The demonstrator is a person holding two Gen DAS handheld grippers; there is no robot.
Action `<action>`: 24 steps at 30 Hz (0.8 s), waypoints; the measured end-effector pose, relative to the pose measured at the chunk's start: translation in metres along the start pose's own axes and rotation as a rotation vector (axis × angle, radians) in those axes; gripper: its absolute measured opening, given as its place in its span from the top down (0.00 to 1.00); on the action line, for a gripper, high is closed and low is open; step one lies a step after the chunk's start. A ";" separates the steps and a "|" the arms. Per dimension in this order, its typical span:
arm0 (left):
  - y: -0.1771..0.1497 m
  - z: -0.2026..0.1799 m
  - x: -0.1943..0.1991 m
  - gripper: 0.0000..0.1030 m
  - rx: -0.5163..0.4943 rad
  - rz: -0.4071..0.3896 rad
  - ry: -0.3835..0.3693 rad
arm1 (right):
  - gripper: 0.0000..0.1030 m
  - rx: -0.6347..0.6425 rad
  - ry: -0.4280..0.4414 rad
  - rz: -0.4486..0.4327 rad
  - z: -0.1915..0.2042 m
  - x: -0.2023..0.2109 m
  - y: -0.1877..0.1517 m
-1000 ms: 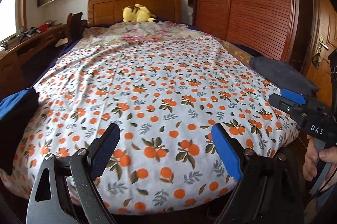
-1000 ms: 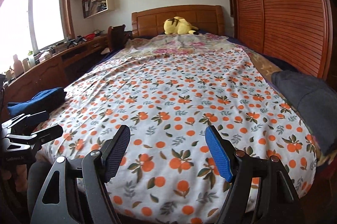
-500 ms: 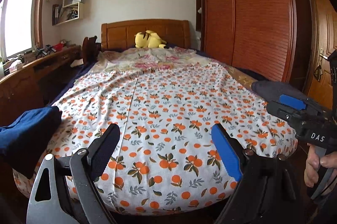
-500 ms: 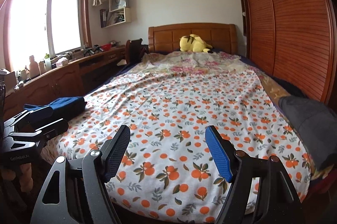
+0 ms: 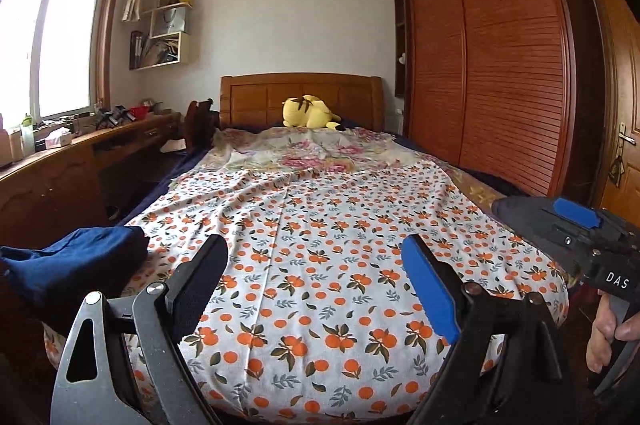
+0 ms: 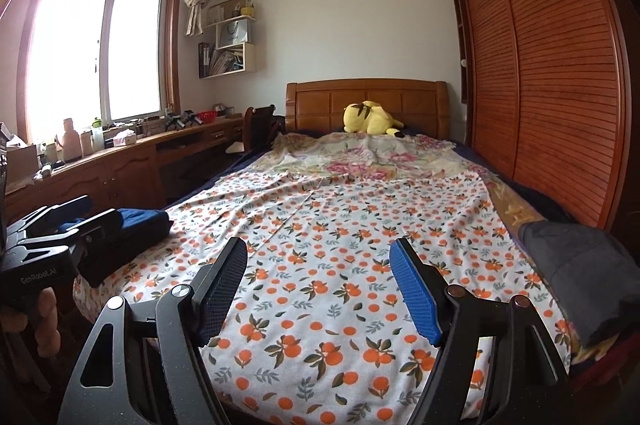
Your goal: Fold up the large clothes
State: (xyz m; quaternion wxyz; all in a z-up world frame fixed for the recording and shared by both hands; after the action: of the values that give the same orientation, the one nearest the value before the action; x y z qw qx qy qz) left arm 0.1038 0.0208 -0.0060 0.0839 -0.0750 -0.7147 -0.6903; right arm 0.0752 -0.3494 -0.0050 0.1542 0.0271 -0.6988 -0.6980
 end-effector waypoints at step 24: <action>-0.014 0.001 -0.001 0.14 0.000 0.025 0.011 | 0.27 -0.021 0.002 0.022 0.002 -0.006 -0.005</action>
State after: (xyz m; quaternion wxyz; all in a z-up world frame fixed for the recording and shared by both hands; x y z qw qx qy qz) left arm 0.1011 0.0210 -0.0200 0.0965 -0.0802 -0.7133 -0.6895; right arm 0.0796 -0.3464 -0.0106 0.1627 0.0186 -0.6914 -0.7037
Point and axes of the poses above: each gripper's, at about its wrist camera, not at the fingertips, and x roughly against the way its jaws point, z to its left, y to its top, the point moved 8 cm from there along -x, roughly the way its jaws point, and after that the axes turned 5 degrees about -z, right-handed, at the moved point
